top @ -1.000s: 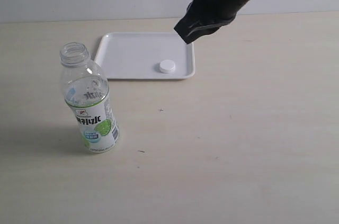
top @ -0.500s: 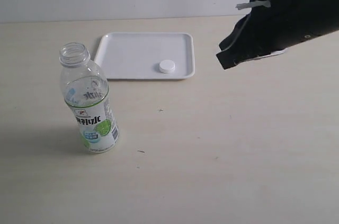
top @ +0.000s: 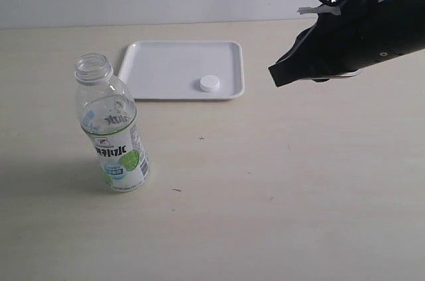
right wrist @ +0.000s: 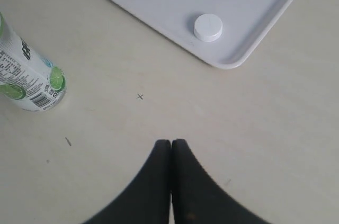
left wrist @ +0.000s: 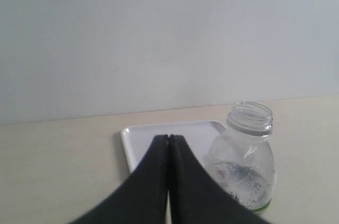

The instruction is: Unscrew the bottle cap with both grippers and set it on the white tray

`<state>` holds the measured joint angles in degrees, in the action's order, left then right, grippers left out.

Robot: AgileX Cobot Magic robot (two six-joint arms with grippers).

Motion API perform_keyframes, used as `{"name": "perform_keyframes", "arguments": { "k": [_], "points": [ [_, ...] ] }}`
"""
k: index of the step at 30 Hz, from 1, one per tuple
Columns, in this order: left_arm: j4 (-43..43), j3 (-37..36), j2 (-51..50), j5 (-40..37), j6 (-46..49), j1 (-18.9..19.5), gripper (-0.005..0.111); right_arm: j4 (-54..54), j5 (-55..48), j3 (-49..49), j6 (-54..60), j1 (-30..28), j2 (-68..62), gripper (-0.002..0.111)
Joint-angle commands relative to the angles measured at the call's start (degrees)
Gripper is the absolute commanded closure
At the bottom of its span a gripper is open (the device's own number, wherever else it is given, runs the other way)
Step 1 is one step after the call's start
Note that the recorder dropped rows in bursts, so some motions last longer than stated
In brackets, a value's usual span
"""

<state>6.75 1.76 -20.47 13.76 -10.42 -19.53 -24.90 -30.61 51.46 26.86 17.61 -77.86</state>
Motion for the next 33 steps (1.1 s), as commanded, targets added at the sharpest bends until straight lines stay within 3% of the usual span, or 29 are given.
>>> {"name": "perform_keyframes", "arguments": {
  "k": [1, 6, 20, 26, 33],
  "points": [
    [3.9, -0.2, 1.5, -0.8, 2.9, -0.4, 0.107, -0.2, 0.6, -0.1, -0.2, -0.2, 0.4, 0.108],
    [5.0, -0.2, 2.6, -3.2, 4.4, 0.4, 0.107, -0.4, 0.6, -0.1, -0.2, -0.2, 0.4, 0.108],
    [4.5, -0.3, 20.5, -27.5, -0.4, 10.9, 0.107, -0.4, 0.6, -0.1, -0.2, -0.2, 0.4, 0.108],
    [4.5, -0.4, 20.5, -35.1, -0.9, 11.0, 0.107, -0.4, 0.7, -0.1, -0.2, -0.2, 0.4, 0.108],
    [4.5, -1.8, 20.5, -33.8, -1.2, 11.0, 0.107, -0.4, 0.7, -0.1, -0.2, -0.2, 0.4, 0.108]
  ]
}}
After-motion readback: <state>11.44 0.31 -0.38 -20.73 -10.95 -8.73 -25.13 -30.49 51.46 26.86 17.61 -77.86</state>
